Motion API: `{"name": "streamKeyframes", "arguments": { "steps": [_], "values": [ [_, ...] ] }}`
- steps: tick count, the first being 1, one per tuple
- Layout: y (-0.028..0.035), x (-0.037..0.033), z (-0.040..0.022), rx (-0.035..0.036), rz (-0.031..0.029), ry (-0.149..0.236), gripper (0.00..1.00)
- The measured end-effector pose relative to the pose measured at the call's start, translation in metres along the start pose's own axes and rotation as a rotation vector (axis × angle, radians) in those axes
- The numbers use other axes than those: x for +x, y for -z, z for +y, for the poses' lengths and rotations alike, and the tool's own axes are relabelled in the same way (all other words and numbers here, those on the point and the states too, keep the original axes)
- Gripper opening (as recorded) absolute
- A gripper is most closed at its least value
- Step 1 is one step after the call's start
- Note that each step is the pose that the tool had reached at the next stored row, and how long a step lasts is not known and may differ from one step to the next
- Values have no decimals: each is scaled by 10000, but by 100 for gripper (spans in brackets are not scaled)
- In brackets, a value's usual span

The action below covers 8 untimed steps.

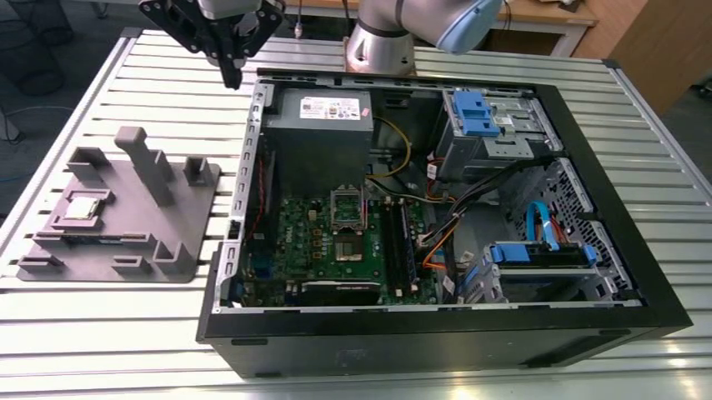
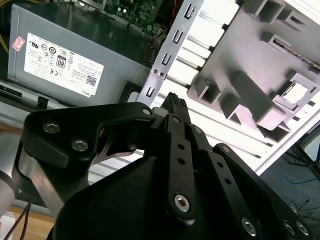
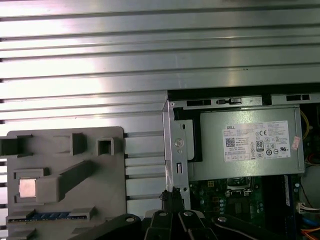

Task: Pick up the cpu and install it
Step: 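Reach for the cpu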

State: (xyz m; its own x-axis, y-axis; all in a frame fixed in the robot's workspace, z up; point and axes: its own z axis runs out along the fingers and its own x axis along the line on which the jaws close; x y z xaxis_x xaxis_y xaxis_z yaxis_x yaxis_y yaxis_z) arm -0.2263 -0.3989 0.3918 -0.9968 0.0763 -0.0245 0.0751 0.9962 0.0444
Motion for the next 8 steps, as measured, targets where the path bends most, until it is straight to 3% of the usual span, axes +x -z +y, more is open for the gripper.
{"name": "streamKeyframes", "arguments": {
  "steps": [8],
  "values": [
    [0,108,-8,1,0,1,11]
  ]
}}
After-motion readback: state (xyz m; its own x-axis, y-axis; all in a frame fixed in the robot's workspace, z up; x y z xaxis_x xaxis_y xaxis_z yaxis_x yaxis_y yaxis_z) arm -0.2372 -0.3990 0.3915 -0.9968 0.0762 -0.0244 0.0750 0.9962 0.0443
